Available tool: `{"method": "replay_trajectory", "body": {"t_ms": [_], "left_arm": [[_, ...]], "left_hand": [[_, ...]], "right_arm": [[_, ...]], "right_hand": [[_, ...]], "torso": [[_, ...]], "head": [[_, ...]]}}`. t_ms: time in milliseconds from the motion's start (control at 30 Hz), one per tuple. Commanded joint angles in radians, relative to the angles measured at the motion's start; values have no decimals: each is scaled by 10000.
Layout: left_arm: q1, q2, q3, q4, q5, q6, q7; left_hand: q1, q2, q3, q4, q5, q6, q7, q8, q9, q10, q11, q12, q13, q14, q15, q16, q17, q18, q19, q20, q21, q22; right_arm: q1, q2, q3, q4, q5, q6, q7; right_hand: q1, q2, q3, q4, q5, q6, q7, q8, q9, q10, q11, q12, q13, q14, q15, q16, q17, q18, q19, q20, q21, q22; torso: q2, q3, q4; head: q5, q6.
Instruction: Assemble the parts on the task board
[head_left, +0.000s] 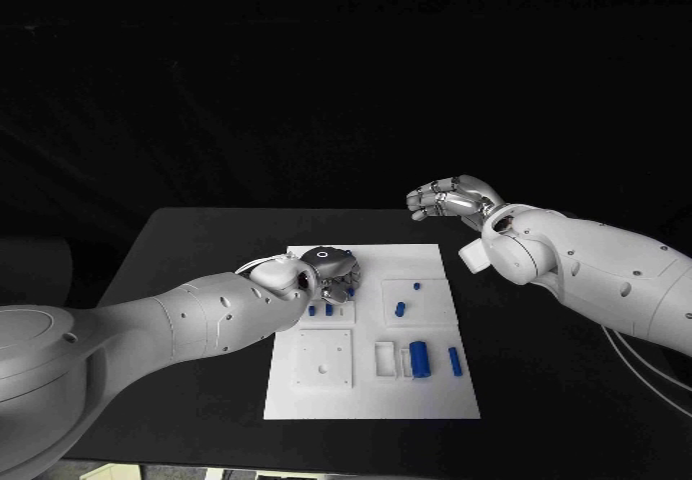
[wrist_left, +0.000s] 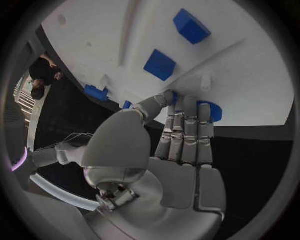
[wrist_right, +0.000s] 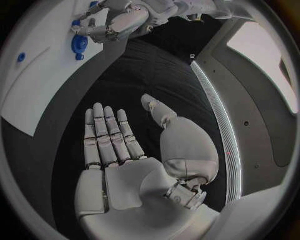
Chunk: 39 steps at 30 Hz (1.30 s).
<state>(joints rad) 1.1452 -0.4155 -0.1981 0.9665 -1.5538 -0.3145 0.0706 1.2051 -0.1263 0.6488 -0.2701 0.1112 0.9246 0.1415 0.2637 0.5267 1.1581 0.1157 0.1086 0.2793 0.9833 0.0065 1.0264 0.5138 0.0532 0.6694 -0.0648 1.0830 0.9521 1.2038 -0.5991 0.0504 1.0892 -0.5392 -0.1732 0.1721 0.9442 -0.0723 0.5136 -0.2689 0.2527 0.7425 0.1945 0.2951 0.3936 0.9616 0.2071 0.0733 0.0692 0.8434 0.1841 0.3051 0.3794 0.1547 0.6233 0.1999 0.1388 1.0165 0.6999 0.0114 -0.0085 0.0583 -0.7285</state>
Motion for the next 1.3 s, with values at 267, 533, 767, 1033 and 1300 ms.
{"method": "replay_trajectory", "body": {"t_ms": [267, 533, 767, 1033, 1300], "left_arm": [[-223, -59, -140, -20, -384, 657, -506], [-235, -94, -138, 55, -347, 445, -407], [-236, -141, -136, 70, -251, 295, -466], [-236, -268, -125, 179, -110, -14, -467], [-227, -504, 87, 460, 131, -12, -553]], "left_hand": [[98, 95, -25, 143, -30, 482, -156, 267, -15, 729, -258, 228, -1025, 345, -225, 213, 93, 198, 313, -410, 184, 33], [29, 250, -62, 222, -11, 875, -299, 442, -13, 1150, -426, 338, -996, 603, -387, 275, 117, 189, 523, -572, 284, 33], [-37, 357, -65, 295, 10, 1005, -344, 495, -15, 1292, -483, 360, -990, 728, -444, 301, 130, 188, 622, -636, 324, 27], [-44, 409, -46, 315, 10, 1041, -357, 507, -21, 1335, -503, 358, -993, 773, -467, 303, 133, 191, 663, -666, 336, 21], [-55, 392, -41, 316, 17, 1077, -370, 519, -26, 1378, -523, 353, -996, 845, -491, 325, 146, 197, 723, -699, 365, 20]], "right_arm": [[-4, 2, 4, 21, -78, 172, 145], [-4, 6, 4, 29, -78, 168, 150], [-4, -4, 4, 41, -91, 175, 149], [-4, -17, 4, 36, -139, 208, 167], [-4, -31, 4, 20, -139, 222, 164]], "right_hand": [[-59, 12, -35, -2, 32, -53, 250, 16, -12, 1, 40, -61, -12, -34, 40, -42, -17, 171, -13, 80, -70, 1], [-60, 14, -39, -1, 36, -54, 250, 17, -13, 1, 40, -62, -12, -34, 41, -44, -19, 173, -12, 82, -74, 3], [-58, 17, -41, -3, 40, -54, 250, 18, -14, 2, 40, -63, -12, -34, 42, -46, -22, 175, -12, 82, -78, 5], [-77, 16, -61, 6, 41, -47, 250, 25, -14, 0, 41, -65, -13, -33, 45, -51, -28, 176, -11, 88, -89, 10], [-96, 14, -83, 11, 42, -43, 248, 30, -16, -5, 43, -68, -14, -41, 47, -60, -35, 176, -20, 92, -103, 13]], "torso": [[-5, 7, 6], [-4, 4, 4], [-7, 9, 8], [-11, 1, 8], [-16, 3, 14]], "head": [[4, -27], [10, -26], [27, -30], [122, 13], [105, 28]]}}
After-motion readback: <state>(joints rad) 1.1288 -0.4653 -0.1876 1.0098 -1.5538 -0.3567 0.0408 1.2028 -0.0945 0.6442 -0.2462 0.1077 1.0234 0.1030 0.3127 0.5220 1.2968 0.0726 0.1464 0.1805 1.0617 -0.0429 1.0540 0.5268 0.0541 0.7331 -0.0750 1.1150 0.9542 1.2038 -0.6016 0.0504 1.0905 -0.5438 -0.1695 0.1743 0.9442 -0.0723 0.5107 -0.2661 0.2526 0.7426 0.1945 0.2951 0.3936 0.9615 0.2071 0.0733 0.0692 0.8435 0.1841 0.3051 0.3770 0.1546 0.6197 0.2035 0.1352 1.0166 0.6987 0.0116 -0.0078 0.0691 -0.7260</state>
